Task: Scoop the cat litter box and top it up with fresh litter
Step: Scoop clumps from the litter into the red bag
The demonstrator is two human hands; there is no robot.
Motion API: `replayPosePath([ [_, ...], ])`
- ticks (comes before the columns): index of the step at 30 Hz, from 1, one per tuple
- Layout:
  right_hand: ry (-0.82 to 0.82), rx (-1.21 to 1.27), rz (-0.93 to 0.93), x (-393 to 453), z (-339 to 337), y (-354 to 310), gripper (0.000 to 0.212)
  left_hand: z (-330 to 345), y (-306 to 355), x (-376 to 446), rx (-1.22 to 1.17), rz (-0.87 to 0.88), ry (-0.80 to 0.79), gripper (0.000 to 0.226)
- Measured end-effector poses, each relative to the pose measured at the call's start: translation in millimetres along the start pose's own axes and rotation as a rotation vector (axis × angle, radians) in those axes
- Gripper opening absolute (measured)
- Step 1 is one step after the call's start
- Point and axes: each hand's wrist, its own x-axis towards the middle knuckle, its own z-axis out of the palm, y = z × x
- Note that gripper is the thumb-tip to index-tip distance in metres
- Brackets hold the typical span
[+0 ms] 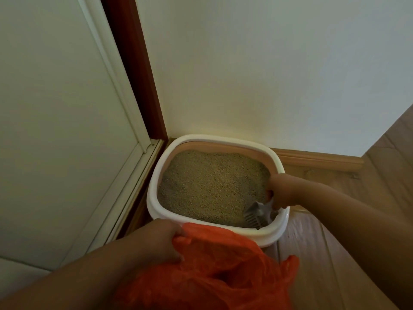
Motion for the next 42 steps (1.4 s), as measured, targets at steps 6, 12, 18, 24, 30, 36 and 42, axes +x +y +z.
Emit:
replayPosePath([
  [6,0.074,0.14,-0.017,8.7,25.7,4.0,0.021,2.5,-6.1,0.4,-0.019,0.001,-0.006,0.06],
  [12,0.098,0.346,-0.07,20.3,65.3,-19.8,0.015,3.2,-5.6,1.5,-0.053,0.0,-0.002,0.059],
  [18,0.059,0.237,-0.093,21.6,46.3,-10.9,0.017,3.3,-5.7,0.6,-0.057,0.018,-0.003,0.058],
  [24,0.058,0.141,-0.05,12.7,15.5,20.6,0.023,4.5,-12.2,0.8,-0.058,0.002,-0.016,0.059],
  [30,0.025,0.111,-0.065,16.0,28.7,20.3,0.025,5.1,-9.1,2.5,-0.064,0.0,-0.02,0.06],
  [36,0.016,0.154,-0.109,23.0,45.1,0.1,0.026,4.4,-8.6,3.2,-0.05,0.013,-0.007,0.059],
  [42,0.083,0.276,-0.13,32.3,71.5,-35.0,0.019,3.1,-12.5,1.8,-0.038,0.023,0.005,0.062],
])
